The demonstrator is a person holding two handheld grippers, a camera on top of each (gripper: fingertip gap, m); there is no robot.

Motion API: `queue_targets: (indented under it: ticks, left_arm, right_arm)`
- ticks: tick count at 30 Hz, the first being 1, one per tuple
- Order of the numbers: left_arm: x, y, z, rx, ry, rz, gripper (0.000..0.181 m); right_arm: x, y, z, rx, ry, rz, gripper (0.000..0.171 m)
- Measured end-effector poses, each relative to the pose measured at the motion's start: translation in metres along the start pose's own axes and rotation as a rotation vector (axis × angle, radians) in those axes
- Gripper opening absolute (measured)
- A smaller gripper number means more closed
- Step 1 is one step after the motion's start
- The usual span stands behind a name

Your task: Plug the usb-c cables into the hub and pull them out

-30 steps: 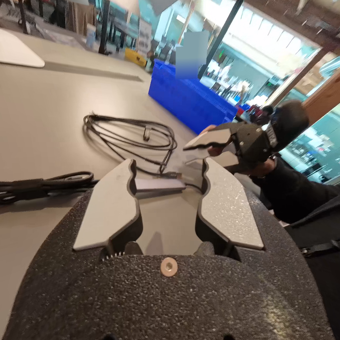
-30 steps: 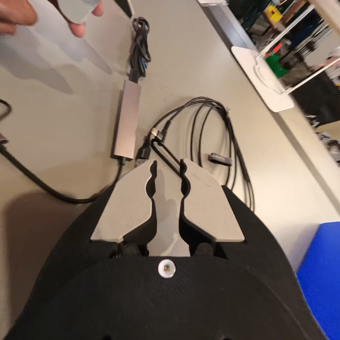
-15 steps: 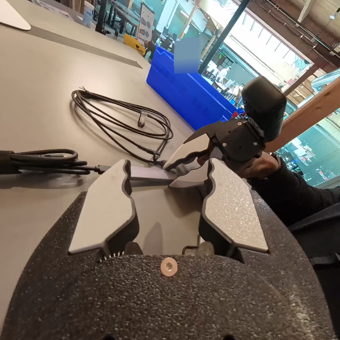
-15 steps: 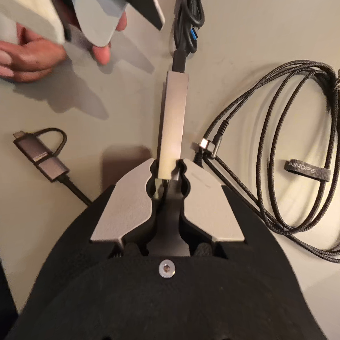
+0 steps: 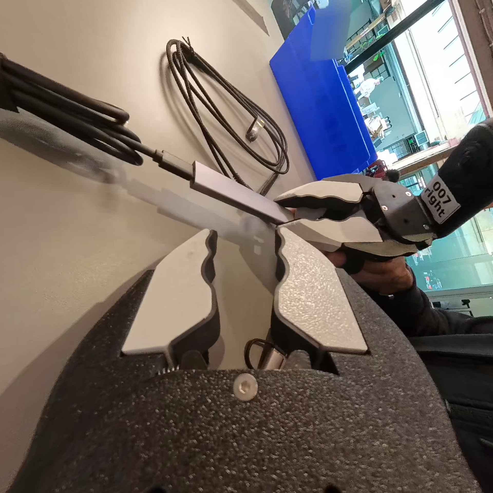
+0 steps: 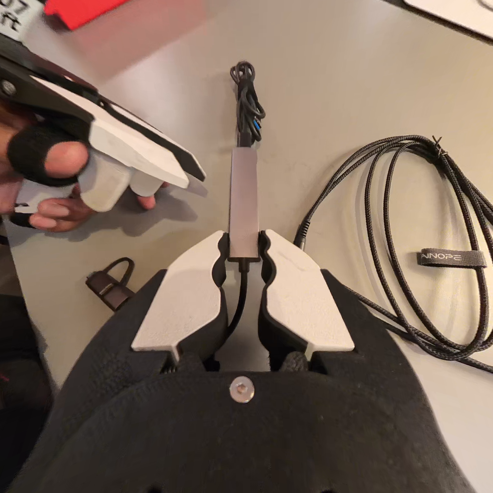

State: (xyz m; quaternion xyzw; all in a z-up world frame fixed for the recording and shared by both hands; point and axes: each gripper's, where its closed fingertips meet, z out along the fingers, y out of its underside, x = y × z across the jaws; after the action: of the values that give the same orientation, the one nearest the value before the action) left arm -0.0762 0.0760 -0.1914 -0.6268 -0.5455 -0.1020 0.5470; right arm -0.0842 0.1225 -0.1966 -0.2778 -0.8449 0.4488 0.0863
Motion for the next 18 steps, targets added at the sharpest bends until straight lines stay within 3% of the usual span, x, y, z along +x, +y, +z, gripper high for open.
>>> queue_targets:
  ticks: [4,6,8,13,18]
  left_arm:
    - [0.001,-0.003,0.005,-0.023,0.019,-0.021,0.043]
    - [0.004,-0.003,0.010,-0.017,0.051,-0.083,0.056]
    - [0.012,-0.005,0.015,0.017,0.141,-0.175,0.056]
    - [0.014,-0.015,0.016,0.130,0.275,-0.378,0.033]
    - [0.016,-0.014,0.017,0.110,0.287,-0.344,0.030]
  right_arm:
    - [-0.007,-0.012,-0.004,0.076,-0.002,0.037,0.023]
    - [-0.012,-0.017,-0.005,0.113,-0.006,0.035,0.022]
    - [-0.017,-0.020,-0.006,0.139,-0.010,0.030,0.022]
    - [-0.022,-0.023,-0.007,0.199,0.023,0.000,0.022]
    - [-0.021,-0.025,-0.006,0.241,0.086,-0.059,0.022]
